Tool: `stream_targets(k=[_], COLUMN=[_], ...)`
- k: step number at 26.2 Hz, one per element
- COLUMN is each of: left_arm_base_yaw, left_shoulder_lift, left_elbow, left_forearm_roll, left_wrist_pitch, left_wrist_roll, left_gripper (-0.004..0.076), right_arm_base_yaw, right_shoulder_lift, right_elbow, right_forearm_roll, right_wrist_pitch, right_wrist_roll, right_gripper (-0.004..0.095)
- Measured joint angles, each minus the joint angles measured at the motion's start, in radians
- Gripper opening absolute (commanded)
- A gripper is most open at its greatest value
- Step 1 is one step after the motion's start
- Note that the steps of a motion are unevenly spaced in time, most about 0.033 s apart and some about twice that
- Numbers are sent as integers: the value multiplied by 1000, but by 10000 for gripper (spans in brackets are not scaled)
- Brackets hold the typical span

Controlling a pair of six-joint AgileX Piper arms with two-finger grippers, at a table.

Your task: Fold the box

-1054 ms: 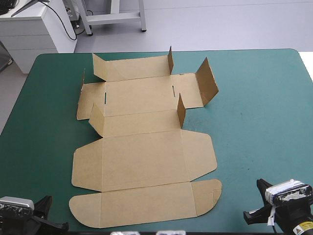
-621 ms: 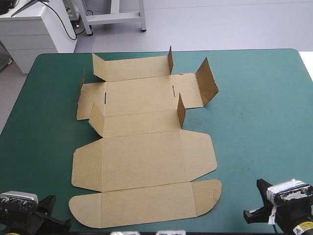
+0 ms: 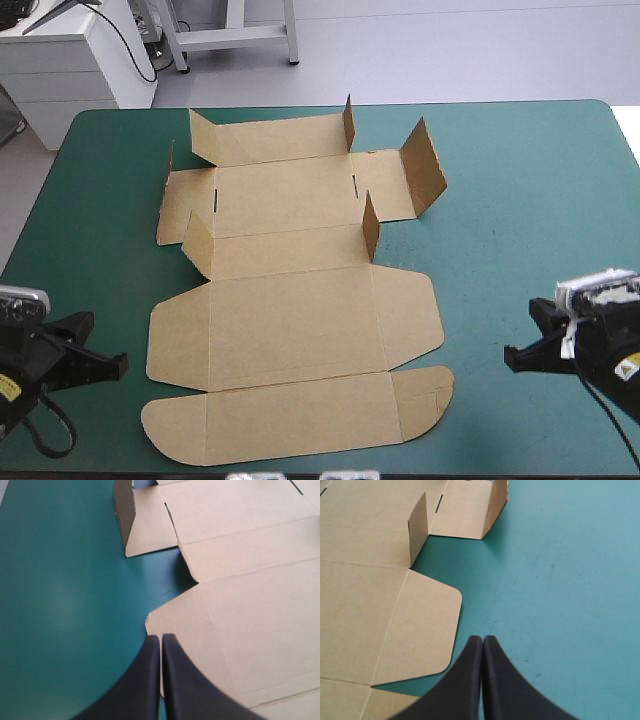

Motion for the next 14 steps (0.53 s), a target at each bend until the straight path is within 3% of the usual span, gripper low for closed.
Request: stream_targets(k=[8,14], left_arm_base_yaw=[0,0], left_shoulder_lift=[270,437], left_elbow=[-115,-120], left_forearm_roll=[21,21], left_wrist_pitch=[2,1], left_wrist_roll=[0,1], left_gripper=[-8,-8], right_arm_base_yaw=[0,0], right_shoulder_lift=[360,559], right_elbow=[-265,-430], right_forearm_roll=[24,93], right_wrist_pitch=[99,112], right_wrist_roll=[-2,-44], right_gripper=[-19,-19])
